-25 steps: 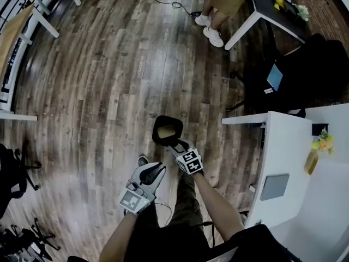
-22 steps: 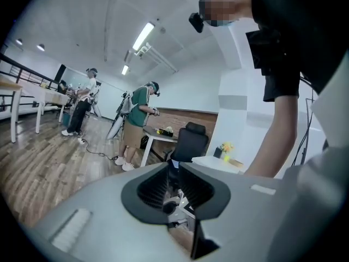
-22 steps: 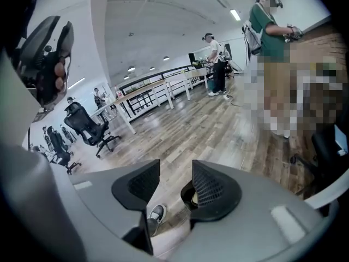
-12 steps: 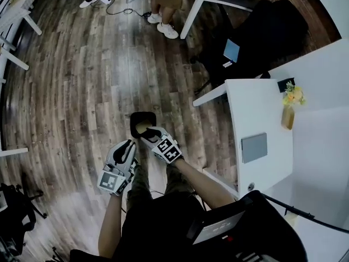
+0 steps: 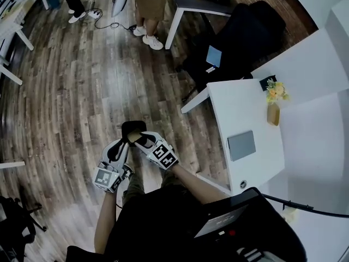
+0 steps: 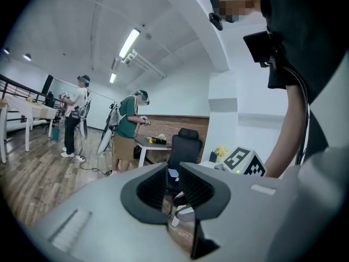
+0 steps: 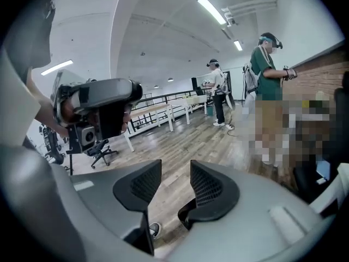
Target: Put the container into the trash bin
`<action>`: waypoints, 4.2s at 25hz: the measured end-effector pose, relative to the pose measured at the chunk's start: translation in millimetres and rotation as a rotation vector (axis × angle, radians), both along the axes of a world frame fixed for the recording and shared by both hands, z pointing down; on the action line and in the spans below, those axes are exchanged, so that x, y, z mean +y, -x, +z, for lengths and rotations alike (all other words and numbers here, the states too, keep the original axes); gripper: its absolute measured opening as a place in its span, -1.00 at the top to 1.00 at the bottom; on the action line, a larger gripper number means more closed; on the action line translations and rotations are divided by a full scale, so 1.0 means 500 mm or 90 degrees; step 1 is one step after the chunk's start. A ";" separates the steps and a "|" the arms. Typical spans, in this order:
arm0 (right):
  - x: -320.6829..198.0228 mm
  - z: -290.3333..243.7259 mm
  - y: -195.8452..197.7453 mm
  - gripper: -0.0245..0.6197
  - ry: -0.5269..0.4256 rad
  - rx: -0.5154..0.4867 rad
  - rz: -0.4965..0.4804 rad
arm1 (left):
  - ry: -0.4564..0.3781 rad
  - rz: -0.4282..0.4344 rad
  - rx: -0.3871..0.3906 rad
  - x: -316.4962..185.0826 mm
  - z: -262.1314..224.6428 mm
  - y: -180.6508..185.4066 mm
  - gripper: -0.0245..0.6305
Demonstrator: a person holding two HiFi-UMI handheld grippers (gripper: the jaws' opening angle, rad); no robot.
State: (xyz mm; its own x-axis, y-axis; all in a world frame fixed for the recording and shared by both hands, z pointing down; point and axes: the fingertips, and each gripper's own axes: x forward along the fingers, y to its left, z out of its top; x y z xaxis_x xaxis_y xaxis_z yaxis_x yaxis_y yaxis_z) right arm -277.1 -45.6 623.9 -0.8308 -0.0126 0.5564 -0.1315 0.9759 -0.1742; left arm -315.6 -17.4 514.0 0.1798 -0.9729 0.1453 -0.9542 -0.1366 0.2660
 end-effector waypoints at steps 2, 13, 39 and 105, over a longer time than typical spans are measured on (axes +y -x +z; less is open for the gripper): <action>-0.004 -0.009 -0.007 0.38 -0.001 -0.001 0.005 | 0.001 0.002 -0.007 -0.002 -0.007 -0.003 0.81; -0.015 -0.034 -0.042 0.41 -0.013 -0.015 -0.002 | -0.007 0.003 -0.024 -0.015 -0.014 -0.033 0.81; -0.152 -0.585 0.097 0.54 -0.207 -0.373 0.028 | -0.233 -0.096 -0.165 -0.129 -0.369 0.115 0.81; -0.121 -0.343 0.094 0.89 -0.185 -0.214 0.040 | -0.112 -0.084 -0.155 -0.138 -0.149 0.096 0.83</action>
